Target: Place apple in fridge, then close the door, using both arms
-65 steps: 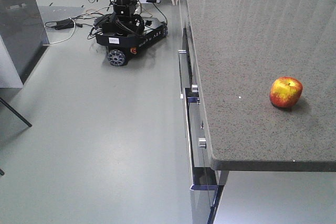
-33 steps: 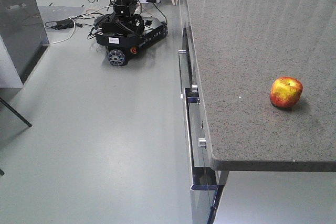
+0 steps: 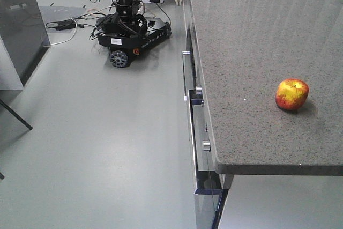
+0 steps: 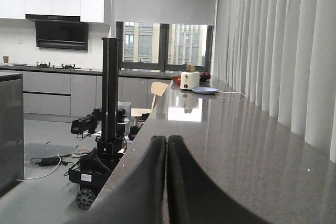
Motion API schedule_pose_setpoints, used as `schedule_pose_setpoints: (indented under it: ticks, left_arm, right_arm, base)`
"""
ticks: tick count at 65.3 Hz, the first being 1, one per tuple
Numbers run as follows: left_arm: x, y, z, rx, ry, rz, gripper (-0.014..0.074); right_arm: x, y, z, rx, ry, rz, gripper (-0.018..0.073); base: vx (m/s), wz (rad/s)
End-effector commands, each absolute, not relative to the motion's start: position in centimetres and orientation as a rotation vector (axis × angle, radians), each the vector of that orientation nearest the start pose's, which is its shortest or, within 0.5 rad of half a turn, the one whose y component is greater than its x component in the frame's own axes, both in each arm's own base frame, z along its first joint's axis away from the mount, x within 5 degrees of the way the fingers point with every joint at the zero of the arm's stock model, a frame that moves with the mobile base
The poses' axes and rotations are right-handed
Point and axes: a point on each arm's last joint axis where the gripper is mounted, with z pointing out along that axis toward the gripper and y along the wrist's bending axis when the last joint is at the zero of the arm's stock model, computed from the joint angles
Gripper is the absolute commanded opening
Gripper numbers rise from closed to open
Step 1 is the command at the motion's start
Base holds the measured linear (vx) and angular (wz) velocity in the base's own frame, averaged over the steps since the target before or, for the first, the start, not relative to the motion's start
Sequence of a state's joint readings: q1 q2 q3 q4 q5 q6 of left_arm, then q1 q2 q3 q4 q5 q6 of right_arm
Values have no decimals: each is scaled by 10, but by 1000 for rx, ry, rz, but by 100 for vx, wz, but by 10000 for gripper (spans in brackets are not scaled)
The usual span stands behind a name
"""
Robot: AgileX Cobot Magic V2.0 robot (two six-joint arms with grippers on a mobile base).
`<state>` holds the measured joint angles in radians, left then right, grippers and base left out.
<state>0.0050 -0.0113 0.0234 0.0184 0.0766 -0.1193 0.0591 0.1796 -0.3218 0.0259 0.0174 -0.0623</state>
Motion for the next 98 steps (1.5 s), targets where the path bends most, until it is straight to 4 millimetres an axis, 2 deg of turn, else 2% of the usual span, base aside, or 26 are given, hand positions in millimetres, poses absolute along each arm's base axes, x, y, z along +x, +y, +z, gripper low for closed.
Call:
schedule_pose_setpoints:
  ticks: [1,13,25,37,48,60,75,84,98]
  left_arm:
    - [56,0,197,-85,1506,-90,-6]
    - [56,0,197,-85,1506,-90,-6]
    - [56,0,197,-85,1506,-90,-6]
    - [56,0,197,-85,1506,-90,-6]
    - [56,0,197,-85,1506,-90,-6]
    - [56,0,197,-85,1506,-90,-6]
    - [56,0,197,-85,1506,-90,-6]
    - [56,0,197,-85,1506,-90,-6]
    - [56,0,197,-85,1506,-90,-6]
  right_arm:
    - [63,4,347,-73,1308,9,-2]
    - [91,6,380,-85,1465,11,-2]
    - [129,8,389,-104,1646,2,-2]
    - [169,10,375,-133,1795,-27,-2]
    - [194,11,356,-148,1896,-36,-2]
    - [209,12,341,-151,1981,-32,-2]
    - [220,13,319,-137,2141,-13,10]
    - [224,14,308,-103,2220,16,114]
    - [230,14,302,-68,2248,33,529]
  base:
    - [0,0]
    - [0,0]
    - [0,0]
    - [0,0]
    - [0,0]
    - [0,0]
    - [0,0]
    - [0,0]
    - [0,0]
